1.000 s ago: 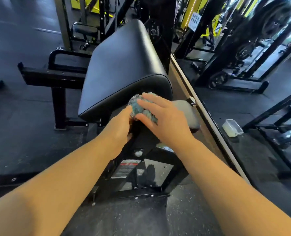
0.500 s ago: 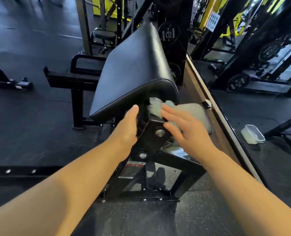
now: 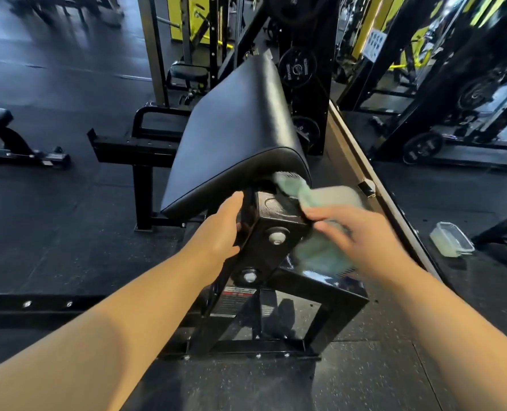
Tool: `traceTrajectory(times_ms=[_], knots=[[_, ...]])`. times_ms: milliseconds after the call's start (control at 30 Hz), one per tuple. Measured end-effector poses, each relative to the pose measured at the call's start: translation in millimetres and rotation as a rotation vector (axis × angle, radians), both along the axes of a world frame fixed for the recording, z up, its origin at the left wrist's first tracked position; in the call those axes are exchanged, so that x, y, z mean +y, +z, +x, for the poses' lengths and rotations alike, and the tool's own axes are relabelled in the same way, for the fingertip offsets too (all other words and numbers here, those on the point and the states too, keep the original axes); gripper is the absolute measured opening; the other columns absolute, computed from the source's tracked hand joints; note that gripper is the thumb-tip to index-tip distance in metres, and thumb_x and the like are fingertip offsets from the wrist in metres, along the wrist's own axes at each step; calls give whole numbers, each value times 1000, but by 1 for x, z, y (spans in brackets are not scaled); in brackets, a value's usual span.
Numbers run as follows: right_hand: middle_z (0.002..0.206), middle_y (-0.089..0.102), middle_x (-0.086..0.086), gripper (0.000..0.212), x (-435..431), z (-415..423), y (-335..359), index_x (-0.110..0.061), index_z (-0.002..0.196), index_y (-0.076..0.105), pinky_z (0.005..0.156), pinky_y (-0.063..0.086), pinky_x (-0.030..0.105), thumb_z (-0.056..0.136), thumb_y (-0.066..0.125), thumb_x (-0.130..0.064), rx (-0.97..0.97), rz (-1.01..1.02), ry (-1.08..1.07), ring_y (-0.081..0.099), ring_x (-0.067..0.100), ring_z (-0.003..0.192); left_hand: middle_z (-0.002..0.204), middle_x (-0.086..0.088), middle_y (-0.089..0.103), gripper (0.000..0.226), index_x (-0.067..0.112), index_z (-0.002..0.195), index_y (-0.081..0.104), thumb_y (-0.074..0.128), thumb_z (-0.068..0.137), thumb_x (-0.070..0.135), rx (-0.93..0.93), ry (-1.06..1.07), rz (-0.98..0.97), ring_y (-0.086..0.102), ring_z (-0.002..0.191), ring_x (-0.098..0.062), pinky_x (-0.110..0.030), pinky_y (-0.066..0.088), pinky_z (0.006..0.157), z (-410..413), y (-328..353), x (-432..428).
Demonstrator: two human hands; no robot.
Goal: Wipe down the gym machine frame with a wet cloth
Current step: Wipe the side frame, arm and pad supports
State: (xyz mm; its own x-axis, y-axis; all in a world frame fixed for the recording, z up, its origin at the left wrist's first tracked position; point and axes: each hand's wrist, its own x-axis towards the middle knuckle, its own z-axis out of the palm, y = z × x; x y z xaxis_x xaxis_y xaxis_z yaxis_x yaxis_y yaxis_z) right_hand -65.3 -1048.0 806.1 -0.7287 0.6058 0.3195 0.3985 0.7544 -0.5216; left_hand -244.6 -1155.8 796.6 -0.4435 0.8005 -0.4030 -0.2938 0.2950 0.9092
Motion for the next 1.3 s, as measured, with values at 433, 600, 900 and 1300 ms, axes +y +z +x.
traceTrajectory(times_ms=[433,600,900,1300], knots=[[124,59,-6,63,-18,-85,-7,-24,120,63,105,36,35,81,38,-67,-131,225,-88,48,13,121,129,3,57,40,27,132,51,31,100,42,19,-23,88,52,121,-15,-44,38,107,-9,-4,5],[137,53,0,50,-17,-51,-26,-18,132,56,102,33,23,92,44,-46,-24,145,-86,49,18,124,144,5,44,47,24,142,41,36,99,42,-47,-60,82,42,132,-14,-42,30,113,-7,-15,-2],[143,45,-7,42,-18,-101,-4,-27,136,50,101,34,26,97,45,-43,-244,252,-3,43,13,128,133,-3,55,40,17,134,48,29,102,33,-190,91,235,52,122,-17,-36,38,108,-8,-23,-8],[144,46,8,44,-29,-92,-13,-13,137,49,116,13,34,99,43,-35,-169,259,-113,34,24,138,147,14,36,48,33,146,29,29,100,47,-5,117,305,33,133,-1,-29,28,113,15,-19,-14]])
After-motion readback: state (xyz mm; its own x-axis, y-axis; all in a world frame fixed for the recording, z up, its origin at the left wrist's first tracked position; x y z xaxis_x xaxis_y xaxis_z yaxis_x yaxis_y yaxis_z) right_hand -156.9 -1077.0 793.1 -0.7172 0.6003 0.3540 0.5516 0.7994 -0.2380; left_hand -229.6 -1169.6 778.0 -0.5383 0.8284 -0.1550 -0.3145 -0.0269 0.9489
